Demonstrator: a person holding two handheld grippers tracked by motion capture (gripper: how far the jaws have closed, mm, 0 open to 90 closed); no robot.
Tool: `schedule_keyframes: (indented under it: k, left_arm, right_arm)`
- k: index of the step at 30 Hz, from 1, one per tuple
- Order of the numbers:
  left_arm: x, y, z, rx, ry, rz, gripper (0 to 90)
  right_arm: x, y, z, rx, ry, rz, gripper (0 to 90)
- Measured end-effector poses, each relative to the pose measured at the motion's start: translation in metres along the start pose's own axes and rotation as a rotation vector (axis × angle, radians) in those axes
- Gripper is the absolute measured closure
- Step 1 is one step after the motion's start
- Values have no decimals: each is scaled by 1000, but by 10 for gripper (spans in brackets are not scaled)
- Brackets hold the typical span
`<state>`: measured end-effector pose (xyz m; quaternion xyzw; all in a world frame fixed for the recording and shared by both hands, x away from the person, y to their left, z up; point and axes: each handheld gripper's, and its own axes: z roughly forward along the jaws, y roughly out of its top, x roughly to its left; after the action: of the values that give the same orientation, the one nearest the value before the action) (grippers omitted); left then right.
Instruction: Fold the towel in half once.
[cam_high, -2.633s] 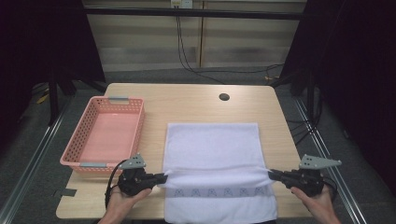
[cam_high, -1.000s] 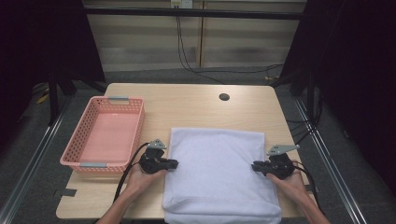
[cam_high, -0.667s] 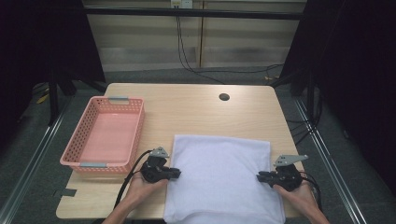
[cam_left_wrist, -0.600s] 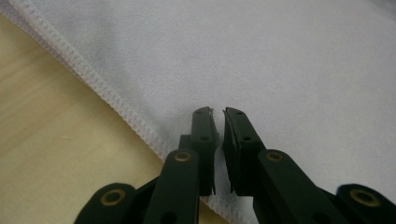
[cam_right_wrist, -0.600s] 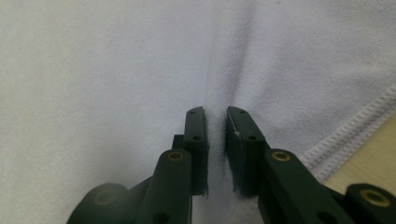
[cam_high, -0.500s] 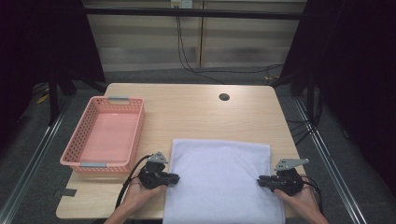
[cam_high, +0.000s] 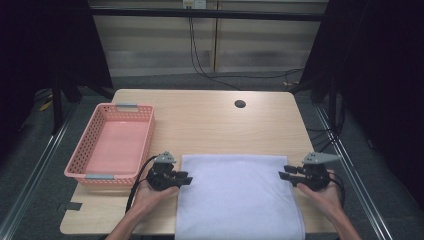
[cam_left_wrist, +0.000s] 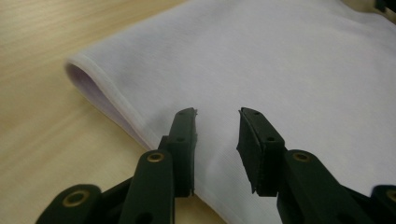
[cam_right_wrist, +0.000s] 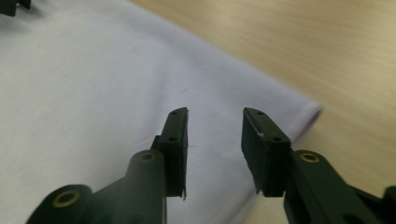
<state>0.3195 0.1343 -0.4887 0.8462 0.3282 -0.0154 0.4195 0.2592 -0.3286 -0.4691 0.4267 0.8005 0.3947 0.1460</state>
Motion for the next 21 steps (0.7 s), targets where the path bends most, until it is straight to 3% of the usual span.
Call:
schedule_keyframes:
  k: [4,9,15,17,21]
  left_arm:
    - [13,12,6,-28,45,7,625]
    - [35,20,9,-70,83,-45,625]
    - [49,23,18,-73,114,-65,559]
    - [50,23,18,-64,122,-52,537]
    - [54,19,19,-46,120,-65,482]
  right_arm:
    - [-24,14,9,-14,-39,29,549]
    - [-42,21,26,21,-59,30,510]
    - [-53,19,45,53,-59,41,478]
    - [-55,17,51,73,-59,35,474]
    - [-55,14,60,92,-49,26,470]
